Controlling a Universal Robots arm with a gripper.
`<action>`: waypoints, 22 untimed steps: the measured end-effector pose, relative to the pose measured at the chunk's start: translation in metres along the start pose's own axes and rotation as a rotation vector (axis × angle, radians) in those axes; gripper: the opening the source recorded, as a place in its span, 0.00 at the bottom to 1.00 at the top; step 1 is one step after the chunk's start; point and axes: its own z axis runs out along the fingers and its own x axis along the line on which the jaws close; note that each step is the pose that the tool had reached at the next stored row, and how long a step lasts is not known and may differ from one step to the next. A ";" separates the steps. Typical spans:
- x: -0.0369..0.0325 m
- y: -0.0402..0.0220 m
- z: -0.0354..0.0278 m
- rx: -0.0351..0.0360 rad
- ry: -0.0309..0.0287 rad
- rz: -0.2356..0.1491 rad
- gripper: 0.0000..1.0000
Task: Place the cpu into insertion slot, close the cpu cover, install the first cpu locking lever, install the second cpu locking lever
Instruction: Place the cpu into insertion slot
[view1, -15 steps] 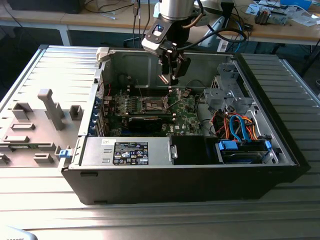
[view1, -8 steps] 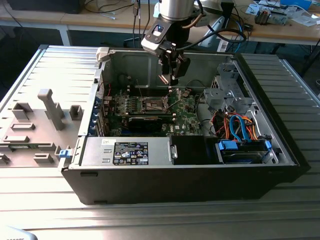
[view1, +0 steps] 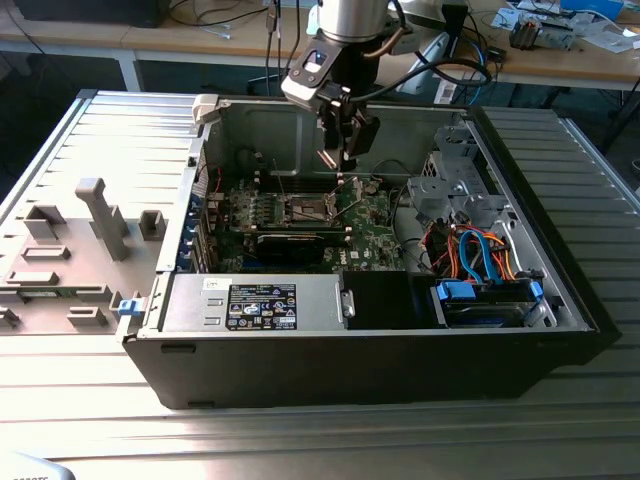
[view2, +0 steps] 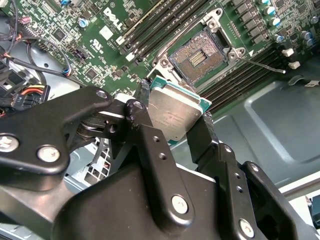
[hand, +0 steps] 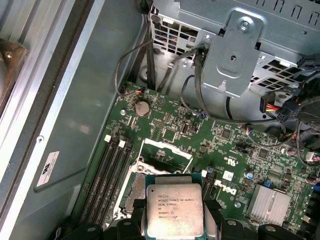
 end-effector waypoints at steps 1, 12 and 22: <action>0.0000 0.0000 0.0001 0.0001 -0.0001 0.003 0.55; 0.0000 -0.0001 0.0026 0.0019 -0.0031 0.119 0.55; 0.0001 -0.0002 0.0053 0.0028 -0.0045 0.179 0.55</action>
